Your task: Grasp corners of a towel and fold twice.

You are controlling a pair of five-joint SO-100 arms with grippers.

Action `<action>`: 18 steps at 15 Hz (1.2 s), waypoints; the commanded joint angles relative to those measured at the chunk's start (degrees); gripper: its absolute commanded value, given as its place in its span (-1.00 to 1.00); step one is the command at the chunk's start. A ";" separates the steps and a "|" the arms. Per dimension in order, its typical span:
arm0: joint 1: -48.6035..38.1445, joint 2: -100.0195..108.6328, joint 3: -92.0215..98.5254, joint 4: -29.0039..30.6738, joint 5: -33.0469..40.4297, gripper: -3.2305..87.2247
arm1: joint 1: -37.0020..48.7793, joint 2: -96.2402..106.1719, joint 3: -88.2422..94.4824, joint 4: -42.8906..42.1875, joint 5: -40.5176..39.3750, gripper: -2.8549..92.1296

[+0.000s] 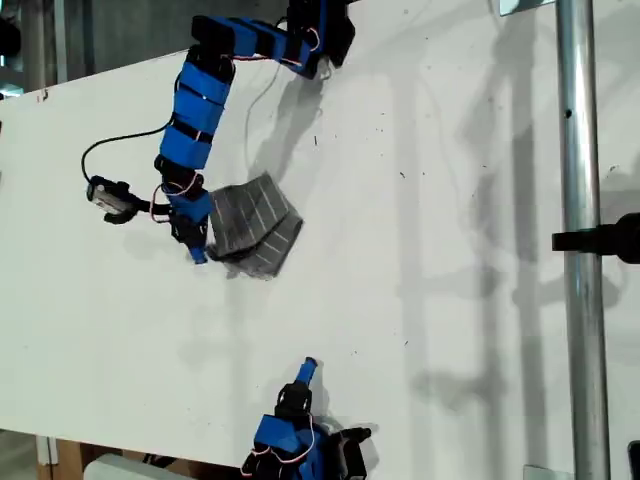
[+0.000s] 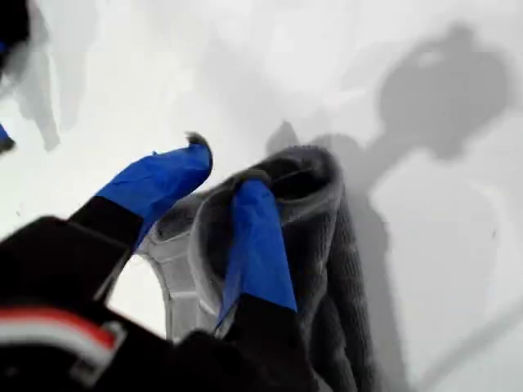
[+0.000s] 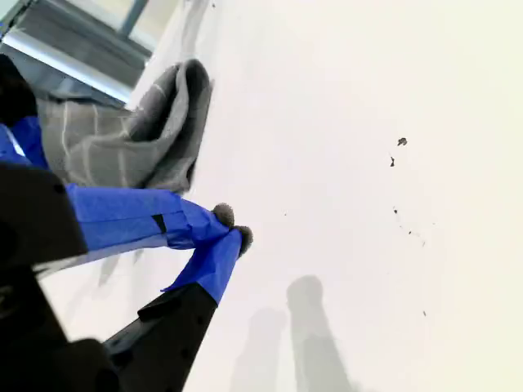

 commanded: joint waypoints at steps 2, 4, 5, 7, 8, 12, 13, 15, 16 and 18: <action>0.18 0.35 0.44 0.00 -0.09 -0.99 | -0.97 12.13 0.79 -13.45 1.76 -0.75; 0.35 0.35 0.44 0.00 -0.18 -0.99 | -4.39 16.44 3.69 -8.53 0.97 -0.75; 0.35 0.35 0.44 -0.09 -0.09 -0.99 | -4.75 22.50 10.28 -7.38 0.97 -0.78; 0.44 0.35 0.44 -0.09 0.09 -0.99 | -4.75 36.30 23.03 1.49 0.97 -0.88; 0.44 0.35 0.44 -0.09 0.18 -0.99 | -4.83 44.21 31.38 4.92 1.41 -0.95; 0.62 0.35 0.44 1.49 -5.27 -0.94 | -6.42 83.06 69.26 21.71 10.37 -0.95; 0.35 0.35 0.44 2.72 -7.65 -0.93 | -7.29 93.52 75.76 28.39 13.36 -0.95; 0.97 0.35 0.44 3.69 -9.93 -0.90 | -9.23 112.76 84.11 41.75 19.16 -0.95; 0.97 0.35 0.44 4.39 -11.43 -0.90 | -9.76 117.33 87.10 46.85 22.85 -0.95; 0.79 0.35 0.44 6.50 -16.61 -0.88 | -14.15 116.98 92.29 47.02 31.11 -0.95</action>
